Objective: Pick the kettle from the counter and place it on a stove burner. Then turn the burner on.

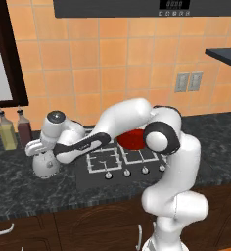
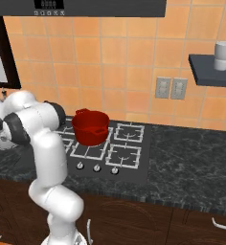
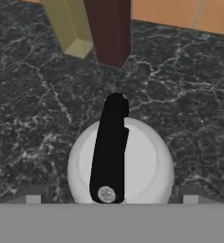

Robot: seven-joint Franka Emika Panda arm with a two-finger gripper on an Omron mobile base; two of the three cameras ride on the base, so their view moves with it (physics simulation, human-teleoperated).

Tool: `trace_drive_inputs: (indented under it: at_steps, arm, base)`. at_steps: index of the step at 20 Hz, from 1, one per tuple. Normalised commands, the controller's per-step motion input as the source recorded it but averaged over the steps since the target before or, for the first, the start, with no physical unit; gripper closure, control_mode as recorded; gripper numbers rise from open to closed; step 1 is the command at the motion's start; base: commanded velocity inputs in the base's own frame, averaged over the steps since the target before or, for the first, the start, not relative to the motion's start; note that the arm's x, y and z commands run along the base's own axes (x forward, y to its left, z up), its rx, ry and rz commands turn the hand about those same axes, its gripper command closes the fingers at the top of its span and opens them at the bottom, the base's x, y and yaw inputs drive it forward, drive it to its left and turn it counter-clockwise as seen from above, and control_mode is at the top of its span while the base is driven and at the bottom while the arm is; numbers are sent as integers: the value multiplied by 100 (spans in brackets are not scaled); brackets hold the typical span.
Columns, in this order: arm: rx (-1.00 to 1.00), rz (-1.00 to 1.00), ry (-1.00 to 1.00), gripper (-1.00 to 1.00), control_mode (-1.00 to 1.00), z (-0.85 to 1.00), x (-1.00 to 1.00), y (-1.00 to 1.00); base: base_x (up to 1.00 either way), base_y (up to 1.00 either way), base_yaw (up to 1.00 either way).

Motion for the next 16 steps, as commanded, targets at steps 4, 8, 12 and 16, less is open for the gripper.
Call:
trace_drive_inputs:
  at_steps: [4,8,12,16]
  arm:
    - [-1,-5,0,-100,-100,-4,30,26]
    - [-1,-6,0,-100,-100,0,29,23]
    - [0,-12,3,100,-100,-1,3,-3]
    - [0,-11,1,100,-100,-7,0,-33]
  base:
    - [0,0,0]
    - [0,0,0]
    - [0,0,0]
    - [0,0,0]
